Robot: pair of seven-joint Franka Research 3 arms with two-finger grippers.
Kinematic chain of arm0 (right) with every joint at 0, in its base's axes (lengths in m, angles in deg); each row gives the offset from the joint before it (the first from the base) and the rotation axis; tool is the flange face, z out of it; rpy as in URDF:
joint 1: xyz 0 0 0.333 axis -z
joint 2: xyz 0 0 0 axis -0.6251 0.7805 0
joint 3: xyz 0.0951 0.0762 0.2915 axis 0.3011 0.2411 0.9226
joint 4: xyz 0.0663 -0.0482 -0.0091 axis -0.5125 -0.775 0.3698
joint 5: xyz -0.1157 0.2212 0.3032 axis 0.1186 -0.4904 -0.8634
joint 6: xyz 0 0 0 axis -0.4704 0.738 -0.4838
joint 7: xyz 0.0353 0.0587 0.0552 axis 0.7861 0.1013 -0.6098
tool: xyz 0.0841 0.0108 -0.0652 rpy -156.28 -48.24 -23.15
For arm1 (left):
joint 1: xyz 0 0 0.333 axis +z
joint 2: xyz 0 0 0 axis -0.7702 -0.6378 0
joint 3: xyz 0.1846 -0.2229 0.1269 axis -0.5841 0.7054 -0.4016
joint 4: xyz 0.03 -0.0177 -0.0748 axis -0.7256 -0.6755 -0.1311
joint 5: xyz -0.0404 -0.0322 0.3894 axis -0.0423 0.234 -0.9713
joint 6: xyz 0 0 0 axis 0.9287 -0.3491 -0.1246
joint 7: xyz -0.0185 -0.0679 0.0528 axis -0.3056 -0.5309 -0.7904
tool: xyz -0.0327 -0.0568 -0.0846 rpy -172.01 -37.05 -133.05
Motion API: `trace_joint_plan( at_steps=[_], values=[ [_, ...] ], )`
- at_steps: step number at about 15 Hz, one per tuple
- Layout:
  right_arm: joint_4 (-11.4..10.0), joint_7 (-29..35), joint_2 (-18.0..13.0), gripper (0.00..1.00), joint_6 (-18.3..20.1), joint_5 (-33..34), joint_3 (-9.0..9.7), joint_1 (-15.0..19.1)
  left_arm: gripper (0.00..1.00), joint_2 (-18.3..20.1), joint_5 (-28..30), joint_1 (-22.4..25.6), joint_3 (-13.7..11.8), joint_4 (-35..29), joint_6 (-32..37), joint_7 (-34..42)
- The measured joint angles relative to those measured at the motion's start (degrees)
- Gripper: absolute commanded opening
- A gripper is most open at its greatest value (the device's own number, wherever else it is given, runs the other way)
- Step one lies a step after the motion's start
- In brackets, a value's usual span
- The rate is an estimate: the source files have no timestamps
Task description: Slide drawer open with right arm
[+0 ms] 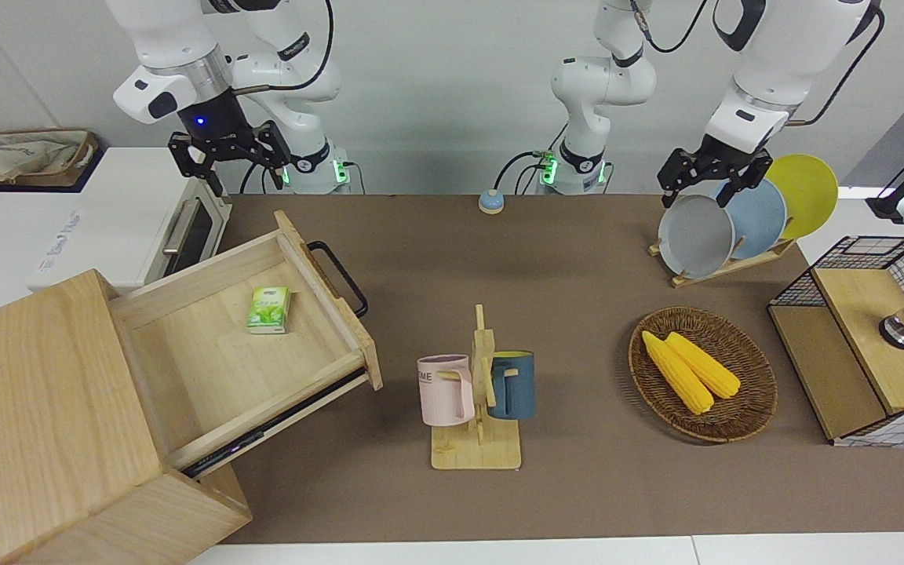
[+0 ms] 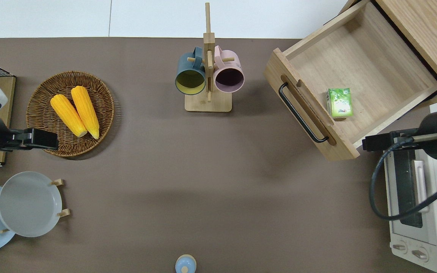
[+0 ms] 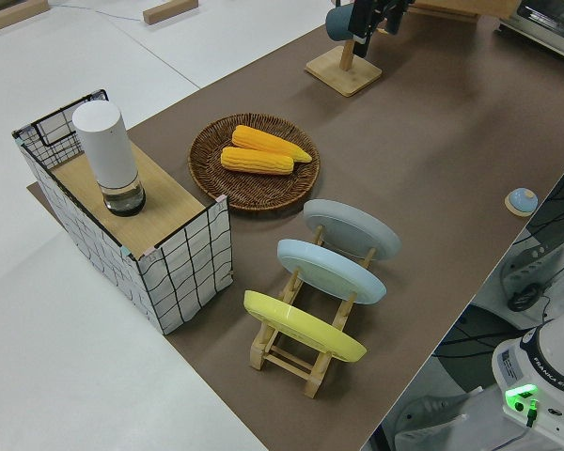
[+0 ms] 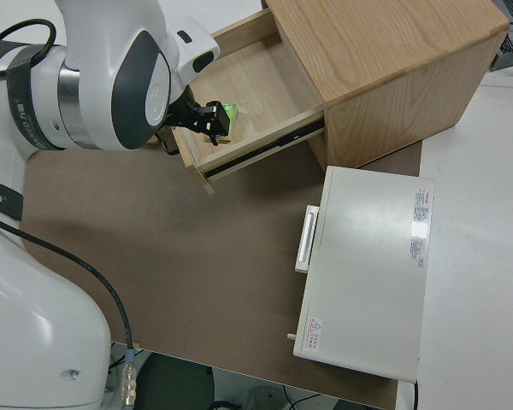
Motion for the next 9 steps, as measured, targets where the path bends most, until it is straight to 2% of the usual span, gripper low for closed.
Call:
trace_joint_plan(
  at_steps=[9],
  values=[
    [0.0, 0.0, 0.0, 0.992, 0.0, 1.6, 0.03, 0.0, 1.00, 0.0, 0.0, 0.0, 0.0, 0.0, 0.0, 0.0]
  ],
)
